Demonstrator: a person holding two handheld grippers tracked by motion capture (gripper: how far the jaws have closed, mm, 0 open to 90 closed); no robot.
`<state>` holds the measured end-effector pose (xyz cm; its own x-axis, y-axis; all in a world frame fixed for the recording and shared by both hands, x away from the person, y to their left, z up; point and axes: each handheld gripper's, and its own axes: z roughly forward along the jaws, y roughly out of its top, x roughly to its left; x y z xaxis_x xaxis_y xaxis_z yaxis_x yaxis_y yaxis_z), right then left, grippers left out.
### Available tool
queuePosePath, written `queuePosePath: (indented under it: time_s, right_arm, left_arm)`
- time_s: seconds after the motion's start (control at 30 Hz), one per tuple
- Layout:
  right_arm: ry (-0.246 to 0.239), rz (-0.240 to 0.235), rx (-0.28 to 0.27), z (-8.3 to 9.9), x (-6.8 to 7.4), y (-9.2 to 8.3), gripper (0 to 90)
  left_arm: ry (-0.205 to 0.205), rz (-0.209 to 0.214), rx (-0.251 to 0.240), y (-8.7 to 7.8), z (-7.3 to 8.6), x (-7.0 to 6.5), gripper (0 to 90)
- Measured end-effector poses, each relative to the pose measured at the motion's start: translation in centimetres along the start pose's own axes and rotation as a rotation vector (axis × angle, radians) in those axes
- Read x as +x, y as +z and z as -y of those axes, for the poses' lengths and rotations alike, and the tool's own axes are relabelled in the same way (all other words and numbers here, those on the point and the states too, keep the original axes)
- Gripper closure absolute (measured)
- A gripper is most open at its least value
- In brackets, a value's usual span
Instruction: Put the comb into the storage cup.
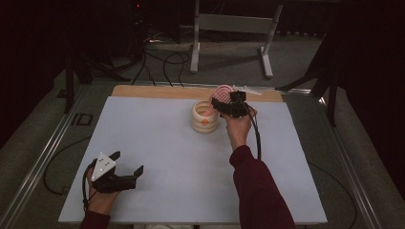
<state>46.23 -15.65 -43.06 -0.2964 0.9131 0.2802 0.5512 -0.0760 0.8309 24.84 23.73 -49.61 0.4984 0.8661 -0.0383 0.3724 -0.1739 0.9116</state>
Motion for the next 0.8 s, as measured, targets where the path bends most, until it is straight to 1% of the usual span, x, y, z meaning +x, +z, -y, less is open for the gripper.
queuePosePath:
  time_s: [0.2,0.37,0.6,0.8]
  right_arm:
    - [-0.027,-0.007,0.008,-0.12,-0.18,-0.30,14.3]
    - [-0.041,-0.011,0.017,-0.20,-0.30,-0.52,11.4]
    - [-0.062,-0.016,0.034,-0.23,-0.44,-0.59,9.0]
    - [-0.094,-0.016,0.045,-0.22,-0.42,-0.70,8.9]
  left_arm:
    - [0.002,0.002,0.001,0.04,0.01,-0.03,0.7]
    - [0.002,0.002,0.002,0.04,0.02,-0.06,0.7]
    - [0.002,0.002,0.001,0.04,0.03,-0.03,0.7]
    - [0.002,0.001,0.001,0.02,0.04,-0.04,0.7]
